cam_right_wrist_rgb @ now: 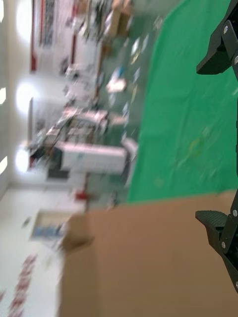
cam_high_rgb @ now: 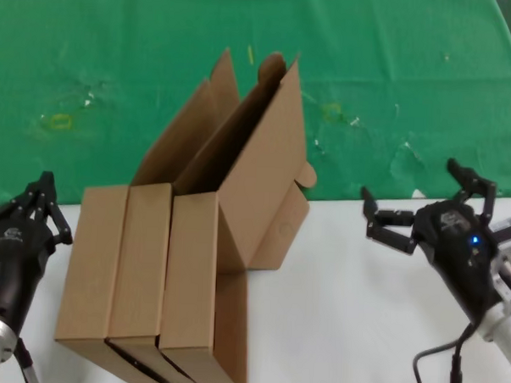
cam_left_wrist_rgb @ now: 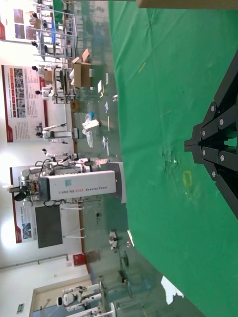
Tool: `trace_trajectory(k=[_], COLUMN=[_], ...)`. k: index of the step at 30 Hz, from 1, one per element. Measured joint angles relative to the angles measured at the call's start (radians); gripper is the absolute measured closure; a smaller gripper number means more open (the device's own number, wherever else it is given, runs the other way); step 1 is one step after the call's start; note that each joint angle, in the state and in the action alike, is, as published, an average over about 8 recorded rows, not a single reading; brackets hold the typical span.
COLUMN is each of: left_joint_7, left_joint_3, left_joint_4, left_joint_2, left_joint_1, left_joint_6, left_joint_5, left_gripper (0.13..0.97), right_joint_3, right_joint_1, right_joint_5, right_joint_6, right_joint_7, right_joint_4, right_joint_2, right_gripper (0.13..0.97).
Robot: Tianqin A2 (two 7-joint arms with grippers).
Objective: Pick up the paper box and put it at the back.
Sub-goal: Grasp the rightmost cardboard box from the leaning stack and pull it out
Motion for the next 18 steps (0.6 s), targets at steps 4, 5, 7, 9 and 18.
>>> trace_trajectory(k=[4, 5, 7, 9, 18], left_joint_7=[0.000, 0.000, 0.000, 0.000, 0.000], left_joint_3=[0.000, 0.000, 0.000, 0.000, 0.000], left_joint_4=[0.000, 0.000, 0.000, 0.000, 0.000], left_joint_2=[0.000, 0.000, 0.000, 0.000, 0.000], left_joint_1=[0.000, 0.000, 0.000, 0.000, 0.000], left_joint_6=[0.000, 0.000, 0.000, 0.000, 0.000], left_joint_5=[0.000, 0.000, 0.000, 0.000, 0.000], left_gripper=[0.953, 0.953, 0.953, 0.953, 0.953], right_joint_3=[-0.023, -0.046, -0.104, -0.178, -0.527], right_joint_1=[-0.009, -0.008, -0.001, 0.020, 0.251], right_joint_5=[0.171, 0.217, 0.312, 0.401, 0.597], right_joint_6=[-0.197, -0.245, -0.344, -0.442, -0.844], right_joint_7=[-0.110, -0.132, -0.176, -0.214, -0.340], right_joint_4=[-0.037, -0.052, -0.089, -0.133, -0.390], right_joint_2=[0.095, 0.137, 0.229, 0.324, 0.571], right_gripper=[0.129, 0.129, 0.129, 0.129, 0.129])
